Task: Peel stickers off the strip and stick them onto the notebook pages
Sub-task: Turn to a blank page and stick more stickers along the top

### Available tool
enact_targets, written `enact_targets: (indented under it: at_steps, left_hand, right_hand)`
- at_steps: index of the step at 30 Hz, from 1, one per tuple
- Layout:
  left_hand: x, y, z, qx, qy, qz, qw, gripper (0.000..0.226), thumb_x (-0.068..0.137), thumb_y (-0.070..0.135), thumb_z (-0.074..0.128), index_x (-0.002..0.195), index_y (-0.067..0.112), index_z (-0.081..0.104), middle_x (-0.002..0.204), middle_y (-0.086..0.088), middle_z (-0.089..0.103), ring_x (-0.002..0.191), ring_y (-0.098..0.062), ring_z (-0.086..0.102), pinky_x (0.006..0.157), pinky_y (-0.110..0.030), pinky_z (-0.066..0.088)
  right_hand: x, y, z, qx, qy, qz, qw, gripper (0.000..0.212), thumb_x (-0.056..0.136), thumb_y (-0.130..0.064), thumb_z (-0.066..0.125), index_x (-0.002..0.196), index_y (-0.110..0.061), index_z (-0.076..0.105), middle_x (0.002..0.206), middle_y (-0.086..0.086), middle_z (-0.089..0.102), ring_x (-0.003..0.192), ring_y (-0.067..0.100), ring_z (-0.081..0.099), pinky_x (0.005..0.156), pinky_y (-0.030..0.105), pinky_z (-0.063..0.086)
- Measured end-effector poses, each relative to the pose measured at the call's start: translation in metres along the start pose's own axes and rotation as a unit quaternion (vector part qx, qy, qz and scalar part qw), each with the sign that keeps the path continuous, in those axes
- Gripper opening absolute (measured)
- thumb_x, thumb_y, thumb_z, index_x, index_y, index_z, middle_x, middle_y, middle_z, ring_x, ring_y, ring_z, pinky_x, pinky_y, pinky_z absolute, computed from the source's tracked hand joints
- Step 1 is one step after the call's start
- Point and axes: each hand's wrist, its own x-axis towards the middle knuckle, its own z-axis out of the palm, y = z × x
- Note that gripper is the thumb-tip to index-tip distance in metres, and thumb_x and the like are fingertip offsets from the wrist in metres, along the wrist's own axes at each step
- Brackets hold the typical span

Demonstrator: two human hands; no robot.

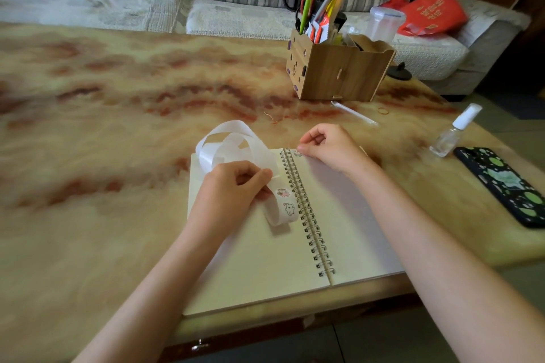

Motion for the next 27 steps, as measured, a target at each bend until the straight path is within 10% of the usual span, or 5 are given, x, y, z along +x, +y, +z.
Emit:
enact_targets:
  at_steps: [6, 18, 27]
  left_hand:
    - [-0.003, 0.005, -0.002, -0.050, 0.020, 0.002, 0.999, 0.022, 0.092, 0.024, 0.058, 0.075, 0.015, 0.069, 0.061, 0.006, 0.070, 0.054, -0.002, 0.057, 0.055, -0.015, 0.044]
    - [-0.002, 0.009, -0.013, -0.062, 0.077, 0.064, 0.993, 0.022, 0.093, 0.023, 0.057, 0.083, 0.007, 0.069, 0.071, 0.001, 0.069, 0.058, -0.002, 0.065, 0.048, -0.012, 0.043]
    - [-0.005, 0.017, -0.014, -0.133, 0.002, 0.015, 0.991, 0.035, 0.093, 0.034, 0.053, 0.084, 0.005, 0.070, 0.077, -0.004, 0.073, 0.063, -0.008, 0.066, 0.053, -0.017, 0.046]
  right_hand:
    - [-0.025, -0.020, -0.007, 0.059, 0.049, -0.059, 0.995, 0.009, 0.093, -0.014, 0.058, 0.085, -0.017, 0.061, 0.080, -0.001, 0.061, 0.059, 0.008, 0.052, 0.053, 0.013, 0.043]
    - [-0.085, -0.057, -0.011, 0.138, -0.151, -0.113, 0.972, 0.020, 0.078, -0.010, 0.077, 0.091, -0.015, 0.062, 0.073, 0.003, 0.072, 0.065, 0.013, 0.064, 0.055, 0.023, 0.046]
    - [-0.086, -0.053, -0.005, 0.180, -0.090, -0.122, 0.972, 0.012, 0.079, -0.004, 0.074, 0.081, -0.013, 0.067, 0.072, 0.001, 0.070, 0.066, 0.012, 0.062, 0.055, 0.024, 0.047]
